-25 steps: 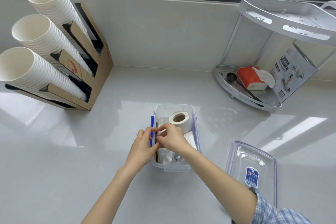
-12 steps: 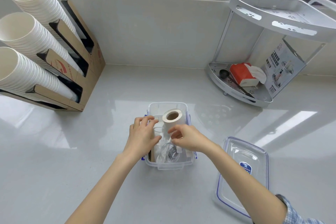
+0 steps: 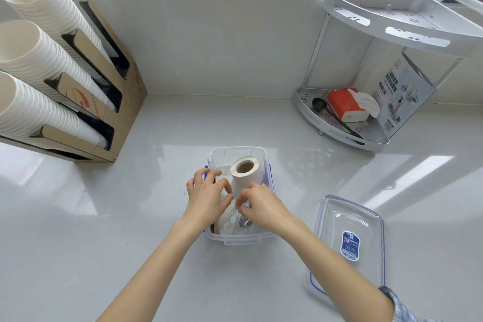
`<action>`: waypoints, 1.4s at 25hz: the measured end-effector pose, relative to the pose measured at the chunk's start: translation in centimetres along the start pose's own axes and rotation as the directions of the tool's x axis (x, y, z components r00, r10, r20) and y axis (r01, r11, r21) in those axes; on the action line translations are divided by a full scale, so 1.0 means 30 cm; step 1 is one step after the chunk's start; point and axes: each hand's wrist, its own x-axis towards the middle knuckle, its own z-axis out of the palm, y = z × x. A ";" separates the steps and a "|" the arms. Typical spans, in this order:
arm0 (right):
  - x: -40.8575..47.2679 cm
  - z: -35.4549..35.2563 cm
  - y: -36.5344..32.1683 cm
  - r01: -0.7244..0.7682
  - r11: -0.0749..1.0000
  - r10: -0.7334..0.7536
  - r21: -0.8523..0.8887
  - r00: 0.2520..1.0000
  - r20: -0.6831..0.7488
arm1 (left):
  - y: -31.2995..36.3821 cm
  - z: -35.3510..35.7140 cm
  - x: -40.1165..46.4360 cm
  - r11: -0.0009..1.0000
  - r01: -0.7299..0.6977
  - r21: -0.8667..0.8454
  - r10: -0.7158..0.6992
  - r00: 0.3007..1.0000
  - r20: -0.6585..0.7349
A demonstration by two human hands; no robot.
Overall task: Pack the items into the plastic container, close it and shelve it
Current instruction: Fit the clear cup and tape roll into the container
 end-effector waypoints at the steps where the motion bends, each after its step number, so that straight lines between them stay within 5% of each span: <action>1: -0.001 -0.004 0.000 0.006 0.999 -0.005 0.040 1.000 -0.020 | 0.001 -0.006 -0.004 0.999 0.012 -0.035 -0.013 1.000 -0.012; 10: -0.039 -0.158 0.048 0.025 0.878 0.065 0.478 0.983 -0.172 | 0.032 -0.095 -0.030 0.900 -0.018 -0.436 -0.044 0.991 -0.130; 18: -0.056 -0.283 0.036 0.110 0.731 0.130 0.673 0.946 -0.296 | 0.037 -0.110 -0.046 0.879 -0.110 -0.463 0.041 0.987 -0.157; 31: 0.016 -0.155 -0.017 -0.035 0.833 0.144 0.552 0.977 -0.155 | 0.016 -0.101 -0.091 0.811 -0.084 -0.579 0.001 0.990 -0.142; 35: 0.015 -0.078 0.015 -0.053 0.989 0.065 0.141 0.994 -0.085 | -0.010 -0.100 -0.093 0.830 -0.061 -0.554 -0.033 0.987 -0.158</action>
